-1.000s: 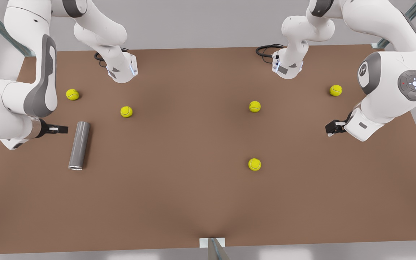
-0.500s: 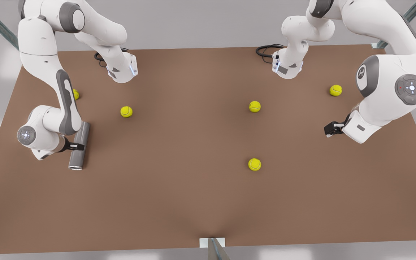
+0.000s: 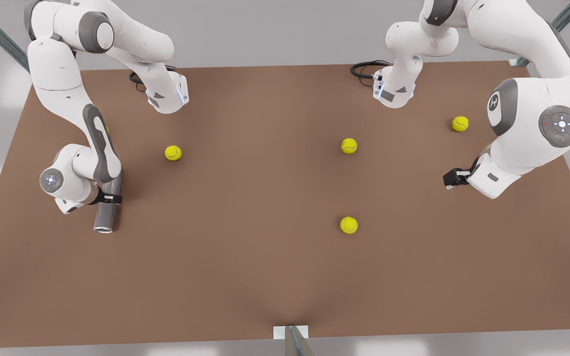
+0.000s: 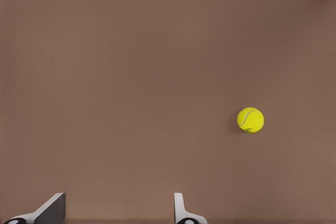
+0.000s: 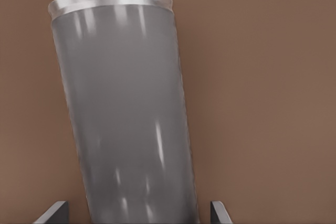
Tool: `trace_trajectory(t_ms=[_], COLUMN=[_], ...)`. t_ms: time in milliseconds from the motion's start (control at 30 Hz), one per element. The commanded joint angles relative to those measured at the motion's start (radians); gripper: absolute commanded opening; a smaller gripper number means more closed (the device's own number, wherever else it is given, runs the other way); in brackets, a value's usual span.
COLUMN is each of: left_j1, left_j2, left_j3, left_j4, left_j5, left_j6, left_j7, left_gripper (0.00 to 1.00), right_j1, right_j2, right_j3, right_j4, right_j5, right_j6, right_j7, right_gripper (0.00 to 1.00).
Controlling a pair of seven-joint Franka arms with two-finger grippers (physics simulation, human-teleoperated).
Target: Put the tennis tube upright
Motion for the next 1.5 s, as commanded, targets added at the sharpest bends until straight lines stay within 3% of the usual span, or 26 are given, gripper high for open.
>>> trace_trajectory(t_ms=[0,433,633,933,1200,1467], left_j1=[0.0,-0.001,-0.001,-0.001,-0.001,-0.001], left_j2=[0.001,0.004,0.004,0.001,-0.005,-0.011], left_j3=[0.0,0.0,0.0,-0.004,-0.006,-0.006], left_j4=[0.0,0.002,0.002,0.004,0.002,0.005], left_j5=[0.002,0.002,0.002,0.0,0.0,0.0], left_j6=[0.0,0.0,0.0,-0.001,-0.003,-0.009], left_j7=[-0.009,-0.012,-0.012,-0.03,-0.032,-0.03], left_gripper=[1.0,1.0,1.0,1.0,1.0,1.0], right_j1=[0.0,-0.004,-0.006,-0.008,0.02,0.42], right_j2=[0.004,0.041,0.041,0.047,-0.001,-0.021], right_j3=[0.0,0.0,0.0,0.001,0.038,0.041], right_j4=[0.0,0.008,0.022,0.059,0.23,0.439], right_j5=[0.002,0.002,0.001,-0.002,-0.019,-0.019], right_j6=[0.017,-0.032,-0.053,-0.104,-0.199,-0.233], right_j7=[-0.032,-0.035,-0.039,-0.051,-0.298,-0.451], right_gripper=[1.0,0.99,0.63,0.62,0.62,0.62])
